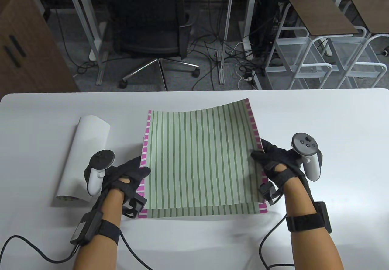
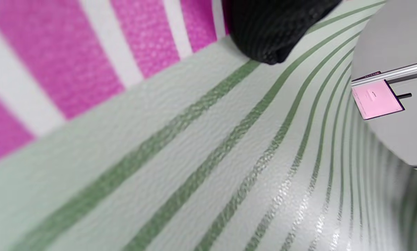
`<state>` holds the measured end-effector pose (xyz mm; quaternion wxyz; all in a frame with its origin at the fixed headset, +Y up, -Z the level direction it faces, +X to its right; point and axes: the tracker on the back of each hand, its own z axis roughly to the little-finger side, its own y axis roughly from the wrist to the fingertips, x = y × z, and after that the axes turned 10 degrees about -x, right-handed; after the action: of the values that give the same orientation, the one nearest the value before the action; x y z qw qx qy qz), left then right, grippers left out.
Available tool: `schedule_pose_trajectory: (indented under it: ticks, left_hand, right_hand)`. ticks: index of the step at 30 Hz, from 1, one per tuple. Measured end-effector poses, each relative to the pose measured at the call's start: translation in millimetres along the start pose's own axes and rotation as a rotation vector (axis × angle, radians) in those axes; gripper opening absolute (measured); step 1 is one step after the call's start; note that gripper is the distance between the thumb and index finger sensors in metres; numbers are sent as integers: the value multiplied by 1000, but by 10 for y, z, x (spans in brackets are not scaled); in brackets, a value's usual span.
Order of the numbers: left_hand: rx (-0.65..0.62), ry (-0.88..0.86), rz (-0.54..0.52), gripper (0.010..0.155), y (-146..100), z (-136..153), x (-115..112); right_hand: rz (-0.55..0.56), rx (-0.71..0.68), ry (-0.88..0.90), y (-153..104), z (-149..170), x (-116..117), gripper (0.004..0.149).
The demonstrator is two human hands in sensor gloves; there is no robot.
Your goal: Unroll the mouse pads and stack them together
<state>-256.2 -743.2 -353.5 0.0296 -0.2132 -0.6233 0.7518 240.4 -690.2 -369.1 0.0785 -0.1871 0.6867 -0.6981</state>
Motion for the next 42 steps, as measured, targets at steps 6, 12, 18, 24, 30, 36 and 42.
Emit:
schedule_pose_trajectory:
  ticks: [6, 12, 18, 24, 30, 36, 42]
  left_hand:
    - [63, 224, 35, 57, 45, 9, -98]
    - [113, 531, -39, 56, 98, 42, -210]
    - [136, 645, -60, 57, 101, 36, -249]
    - [129, 657, -54, 58, 87, 49, -250]
    - [124, 679, -47, 58, 79, 46, -260]
    - [125, 693, -49, 58, 80, 45, -267]
    - [126, 698, -51, 58, 82, 46, -273]
  right_hand:
    - [61, 98, -88, 47, 357, 104, 57]
    - [28, 177, -303, 125, 578, 292, 56]
    - [34, 197, -431, 158, 640, 368, 55]
    - [41, 182, -504, 157, 624, 397, 55]
    - [50, 180, -520, 157, 623, 408, 55]
    - [63, 175, -528, 153, 629, 409, 55]
    - [64, 176, -532, 156, 633, 414, 55]
